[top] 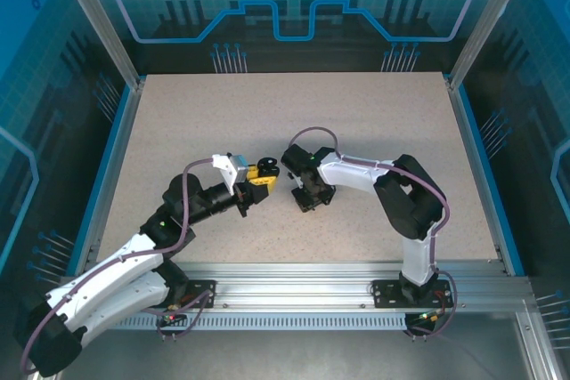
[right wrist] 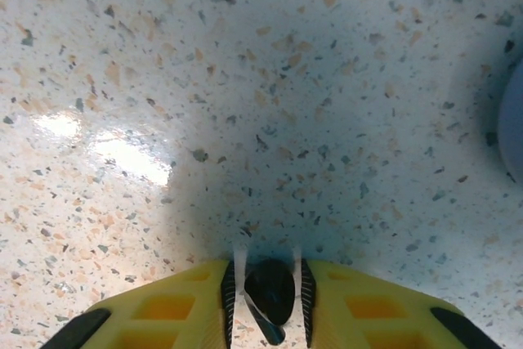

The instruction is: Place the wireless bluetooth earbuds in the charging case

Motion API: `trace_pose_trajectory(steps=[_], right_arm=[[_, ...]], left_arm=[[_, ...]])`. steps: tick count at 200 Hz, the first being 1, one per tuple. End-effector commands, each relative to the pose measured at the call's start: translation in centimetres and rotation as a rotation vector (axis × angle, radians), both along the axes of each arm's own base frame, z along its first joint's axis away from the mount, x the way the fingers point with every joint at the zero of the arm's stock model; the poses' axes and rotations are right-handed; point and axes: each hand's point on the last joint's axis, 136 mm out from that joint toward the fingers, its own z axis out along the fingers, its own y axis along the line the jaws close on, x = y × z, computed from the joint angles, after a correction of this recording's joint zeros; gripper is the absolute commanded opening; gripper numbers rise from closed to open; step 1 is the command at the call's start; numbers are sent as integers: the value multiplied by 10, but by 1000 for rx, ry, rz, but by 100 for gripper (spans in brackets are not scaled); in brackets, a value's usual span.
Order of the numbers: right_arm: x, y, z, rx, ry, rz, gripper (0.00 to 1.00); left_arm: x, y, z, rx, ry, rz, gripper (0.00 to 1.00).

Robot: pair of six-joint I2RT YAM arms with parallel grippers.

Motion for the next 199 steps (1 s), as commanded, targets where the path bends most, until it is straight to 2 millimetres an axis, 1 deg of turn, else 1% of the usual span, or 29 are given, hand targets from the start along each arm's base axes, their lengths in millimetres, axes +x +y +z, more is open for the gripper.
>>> trace_pose_trajectory(steps=[1,22,51,77,100,116,128,152,171,173,175,177,185,199], right_arm=[[-6,1,-13,-28,25,12,26],[-6,0,-9,-25,13,12,23],[-3,-3,3,11,-15,-4,21],[-1,-6,24,96,-49,-30,21],[1,-4,51,233,-102,-37,21],[2,-4,78,356,-149,-43,21],[3,-4,104,456,-203,-46,21],[3,-6,160,642,-329,-38,21],[-1,-7,206,773,-432,-9,21],[-3,-7,214,795,-449,-2,21],[-3,-7,216,801,-453,-1,21],[-4,-7,223,820,-466,3,21],[-7,-7,240,869,-499,12,21],[-12,-9,267,936,-559,26,21]], left_arm=[[-2,2,-1,14,-26,11,3],[-2,3,-1,16,-27,12,3],[-2,4,-3,19,-25,17,3],[-2,4,-5,20,-20,15,3],[-1,2,-8,18,-15,13,3],[0,0,-9,9,-14,4,3],[1,-3,-8,-3,-16,-5,2],[6,-9,-8,-25,-16,-18,2],[12,-16,-8,-38,-16,-23,2],[12,-16,-7,-41,-18,-23,1],[13,-17,-7,-45,-20,-24,1],[13,-18,-7,-46,-19,-24,1],[16,-22,-6,-57,-25,-28,1],[20,-29,-4,-74,-41,-33,1]])
